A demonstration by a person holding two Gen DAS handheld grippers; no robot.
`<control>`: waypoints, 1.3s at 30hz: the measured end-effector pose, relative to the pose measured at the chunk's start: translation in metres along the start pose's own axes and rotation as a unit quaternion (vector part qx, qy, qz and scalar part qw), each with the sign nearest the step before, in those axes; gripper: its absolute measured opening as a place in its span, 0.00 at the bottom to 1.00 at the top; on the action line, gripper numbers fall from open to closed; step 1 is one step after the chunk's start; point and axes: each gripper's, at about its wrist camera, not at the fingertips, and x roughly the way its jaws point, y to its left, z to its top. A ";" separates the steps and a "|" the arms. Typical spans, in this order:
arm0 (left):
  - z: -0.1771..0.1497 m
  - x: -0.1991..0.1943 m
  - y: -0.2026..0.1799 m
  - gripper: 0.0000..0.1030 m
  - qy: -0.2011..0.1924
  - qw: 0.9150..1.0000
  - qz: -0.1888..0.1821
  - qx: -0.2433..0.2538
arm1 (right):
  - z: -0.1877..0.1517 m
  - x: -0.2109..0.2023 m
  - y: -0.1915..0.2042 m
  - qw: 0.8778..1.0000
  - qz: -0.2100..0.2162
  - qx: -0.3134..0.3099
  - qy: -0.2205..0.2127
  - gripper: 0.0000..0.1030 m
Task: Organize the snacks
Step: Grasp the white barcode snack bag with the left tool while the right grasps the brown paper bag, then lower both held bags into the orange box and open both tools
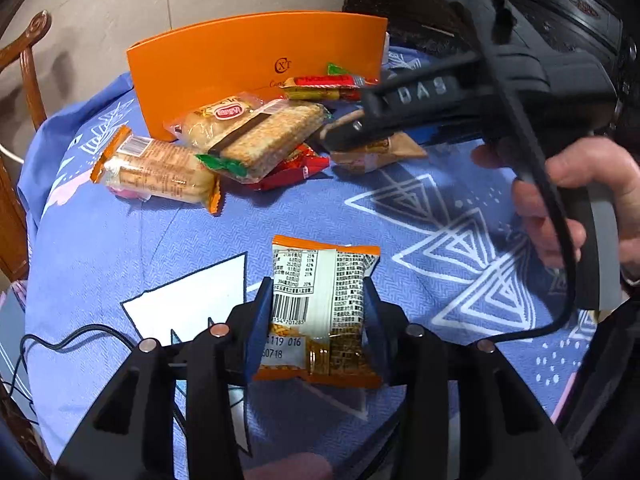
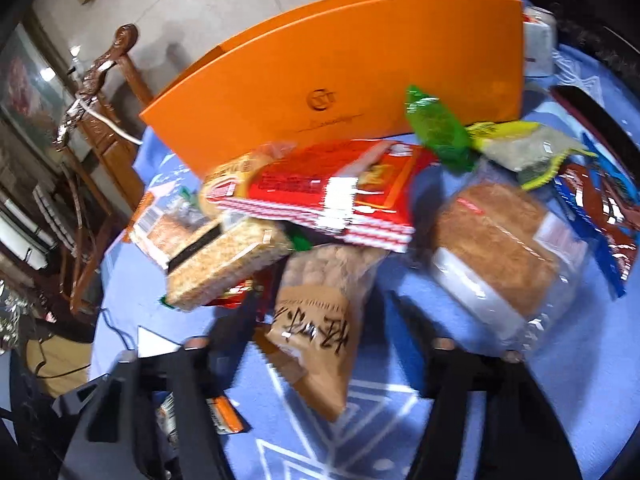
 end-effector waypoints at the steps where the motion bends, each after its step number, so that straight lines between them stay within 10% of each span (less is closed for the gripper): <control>1: 0.000 -0.001 0.004 0.40 -0.004 1.000 -0.006 -0.010 | -0.002 -0.002 0.002 1.000 0.000 -0.005 0.000 0.34; 17: 0.022 -0.069 0.023 0.40 -0.083 0.996 -0.003 -0.039 | -0.019 -0.105 -0.016 0.996 0.039 0.009 -0.080 0.34; 39: 0.277 -0.087 0.090 0.40 -0.175 0.981 0.049 -0.075 | 0.186 -0.142 -0.002 0.971 0.028 -0.049 -0.233 0.34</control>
